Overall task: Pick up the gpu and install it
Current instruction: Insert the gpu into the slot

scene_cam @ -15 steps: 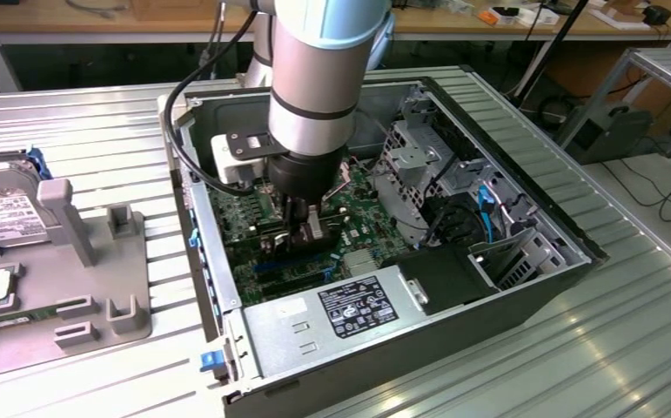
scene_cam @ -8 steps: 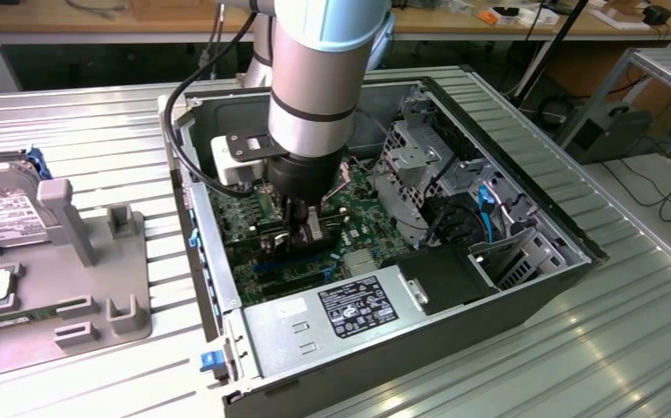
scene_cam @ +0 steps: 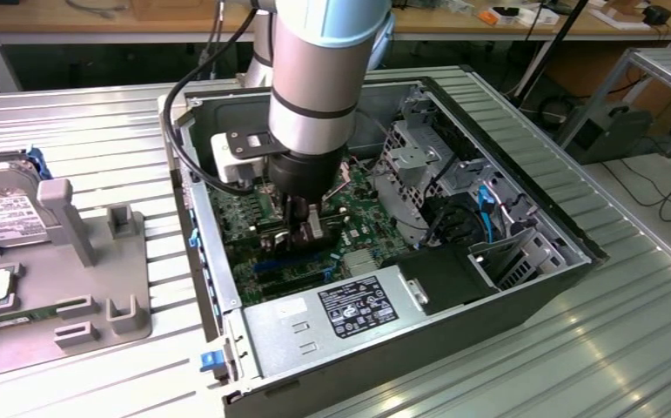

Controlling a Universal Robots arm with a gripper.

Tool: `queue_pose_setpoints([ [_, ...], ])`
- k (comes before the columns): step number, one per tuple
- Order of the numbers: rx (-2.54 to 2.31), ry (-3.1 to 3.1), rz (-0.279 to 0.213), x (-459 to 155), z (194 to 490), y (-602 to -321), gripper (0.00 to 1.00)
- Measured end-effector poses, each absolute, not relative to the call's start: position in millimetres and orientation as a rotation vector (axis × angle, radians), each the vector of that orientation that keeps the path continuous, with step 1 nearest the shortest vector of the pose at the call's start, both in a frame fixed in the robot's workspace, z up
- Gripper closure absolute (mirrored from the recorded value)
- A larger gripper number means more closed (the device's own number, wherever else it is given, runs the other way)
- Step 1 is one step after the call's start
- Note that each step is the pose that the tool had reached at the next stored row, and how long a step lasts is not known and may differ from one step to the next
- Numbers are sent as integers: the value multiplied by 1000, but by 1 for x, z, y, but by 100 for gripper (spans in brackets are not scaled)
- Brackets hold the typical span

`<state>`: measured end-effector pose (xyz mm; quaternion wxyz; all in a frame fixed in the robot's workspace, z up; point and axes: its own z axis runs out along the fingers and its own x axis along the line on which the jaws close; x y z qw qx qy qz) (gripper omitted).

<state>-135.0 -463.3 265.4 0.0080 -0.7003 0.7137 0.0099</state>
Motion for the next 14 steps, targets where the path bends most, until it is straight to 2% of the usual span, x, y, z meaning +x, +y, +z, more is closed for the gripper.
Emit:
queue_pose_setpoints([
  [14, -2185, 2235, 31, -135, 259, -463, 73],
])
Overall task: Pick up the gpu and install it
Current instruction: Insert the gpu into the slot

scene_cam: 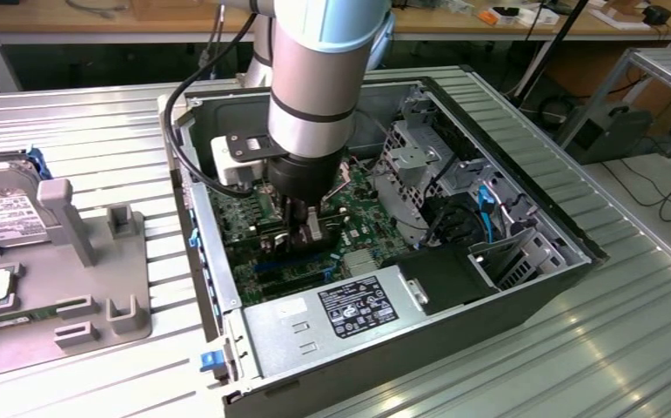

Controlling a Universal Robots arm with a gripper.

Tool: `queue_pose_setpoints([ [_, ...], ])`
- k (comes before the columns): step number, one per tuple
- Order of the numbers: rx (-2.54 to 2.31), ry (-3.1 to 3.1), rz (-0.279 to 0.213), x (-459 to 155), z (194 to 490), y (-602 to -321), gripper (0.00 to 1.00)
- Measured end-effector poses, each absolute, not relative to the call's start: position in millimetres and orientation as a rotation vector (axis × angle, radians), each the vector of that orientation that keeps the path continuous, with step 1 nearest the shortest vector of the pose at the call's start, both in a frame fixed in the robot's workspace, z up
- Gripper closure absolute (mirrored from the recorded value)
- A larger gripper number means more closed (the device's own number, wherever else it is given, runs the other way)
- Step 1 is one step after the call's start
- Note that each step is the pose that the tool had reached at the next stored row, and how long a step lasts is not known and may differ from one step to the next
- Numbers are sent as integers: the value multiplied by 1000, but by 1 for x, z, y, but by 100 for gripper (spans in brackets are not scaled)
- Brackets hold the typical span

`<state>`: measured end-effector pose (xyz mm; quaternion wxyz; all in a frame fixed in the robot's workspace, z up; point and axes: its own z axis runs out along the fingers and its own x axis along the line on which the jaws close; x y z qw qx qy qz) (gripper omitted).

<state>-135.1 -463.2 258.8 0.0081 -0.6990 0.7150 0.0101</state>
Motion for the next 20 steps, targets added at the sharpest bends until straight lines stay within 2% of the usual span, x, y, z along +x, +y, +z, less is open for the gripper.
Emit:
queue_pose_setpoints([
  [20, -2185, 2254, 29, -134, 261, -463, 73],
])
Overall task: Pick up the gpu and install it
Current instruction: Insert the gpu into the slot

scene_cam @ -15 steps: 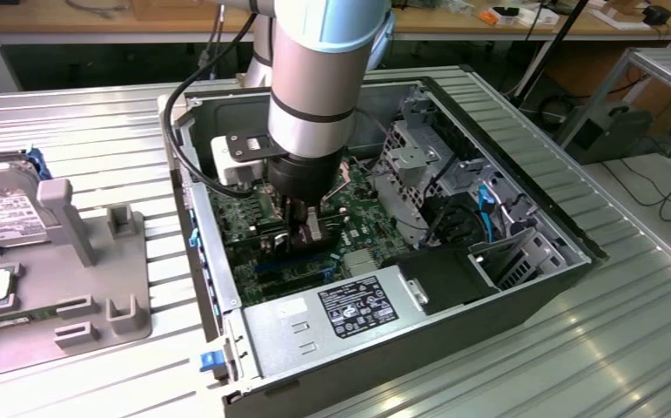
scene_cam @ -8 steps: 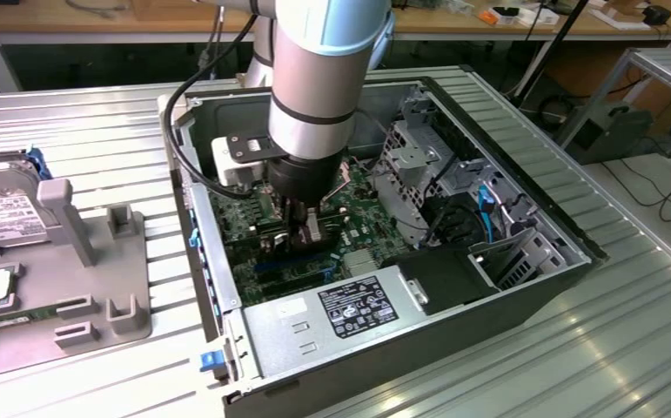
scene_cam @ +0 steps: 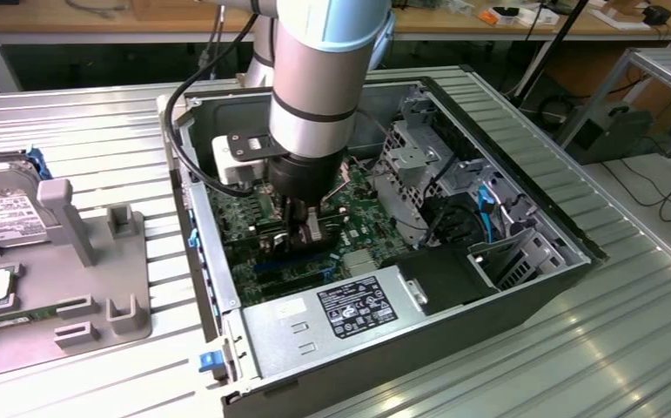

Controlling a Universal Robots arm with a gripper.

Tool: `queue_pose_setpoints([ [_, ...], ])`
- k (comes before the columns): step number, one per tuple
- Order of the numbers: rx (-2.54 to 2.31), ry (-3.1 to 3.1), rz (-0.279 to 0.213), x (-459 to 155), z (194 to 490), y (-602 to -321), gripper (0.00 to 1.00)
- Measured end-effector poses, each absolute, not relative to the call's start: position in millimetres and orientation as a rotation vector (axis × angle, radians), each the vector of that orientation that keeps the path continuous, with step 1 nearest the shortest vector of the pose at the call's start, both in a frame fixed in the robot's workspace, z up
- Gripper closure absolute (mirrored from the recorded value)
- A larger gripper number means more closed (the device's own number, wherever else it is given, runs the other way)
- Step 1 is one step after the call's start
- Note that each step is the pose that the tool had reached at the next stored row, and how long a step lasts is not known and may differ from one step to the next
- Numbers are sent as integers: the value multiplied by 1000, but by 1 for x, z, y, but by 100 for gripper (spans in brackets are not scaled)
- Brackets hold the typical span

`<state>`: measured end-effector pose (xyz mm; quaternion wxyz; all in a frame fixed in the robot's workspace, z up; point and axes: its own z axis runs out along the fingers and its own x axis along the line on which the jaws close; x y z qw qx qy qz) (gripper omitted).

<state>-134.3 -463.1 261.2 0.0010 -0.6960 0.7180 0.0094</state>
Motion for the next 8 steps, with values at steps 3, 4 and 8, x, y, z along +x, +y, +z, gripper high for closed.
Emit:
queue_pose_setpoints([
  [3, -2185, 2254, 29, -133, 261, -463, 73],
  [4, -2185, 2254, 29, -133, 261, -463, 73],
  [8, -2186, 2254, 28, -133, 261, -463, 73],
])
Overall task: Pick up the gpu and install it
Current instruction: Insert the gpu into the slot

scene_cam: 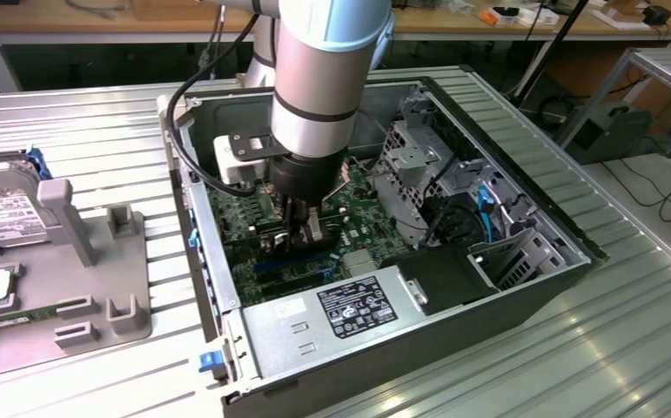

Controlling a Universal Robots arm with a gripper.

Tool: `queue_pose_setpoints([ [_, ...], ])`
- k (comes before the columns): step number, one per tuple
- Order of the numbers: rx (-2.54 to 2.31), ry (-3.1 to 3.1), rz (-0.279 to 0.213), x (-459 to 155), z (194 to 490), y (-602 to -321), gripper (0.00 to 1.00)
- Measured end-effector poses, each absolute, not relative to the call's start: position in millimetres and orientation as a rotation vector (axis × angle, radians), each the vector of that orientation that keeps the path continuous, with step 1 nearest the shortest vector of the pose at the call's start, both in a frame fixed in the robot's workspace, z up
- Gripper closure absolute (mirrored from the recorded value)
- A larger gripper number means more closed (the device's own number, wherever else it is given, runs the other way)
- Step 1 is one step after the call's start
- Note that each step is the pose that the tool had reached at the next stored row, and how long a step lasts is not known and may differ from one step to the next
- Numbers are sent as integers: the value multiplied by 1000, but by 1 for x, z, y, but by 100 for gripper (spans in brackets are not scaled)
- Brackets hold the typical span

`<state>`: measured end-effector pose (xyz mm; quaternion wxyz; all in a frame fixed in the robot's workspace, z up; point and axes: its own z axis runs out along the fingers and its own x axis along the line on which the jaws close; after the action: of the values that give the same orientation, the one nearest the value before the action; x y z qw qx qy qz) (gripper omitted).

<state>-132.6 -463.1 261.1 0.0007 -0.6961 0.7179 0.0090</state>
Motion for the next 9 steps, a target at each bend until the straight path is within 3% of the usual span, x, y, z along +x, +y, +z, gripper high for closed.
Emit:
queue_pose_setpoints([
  [9, -2186, 2254, 28, -133, 264, -463, 73],
])
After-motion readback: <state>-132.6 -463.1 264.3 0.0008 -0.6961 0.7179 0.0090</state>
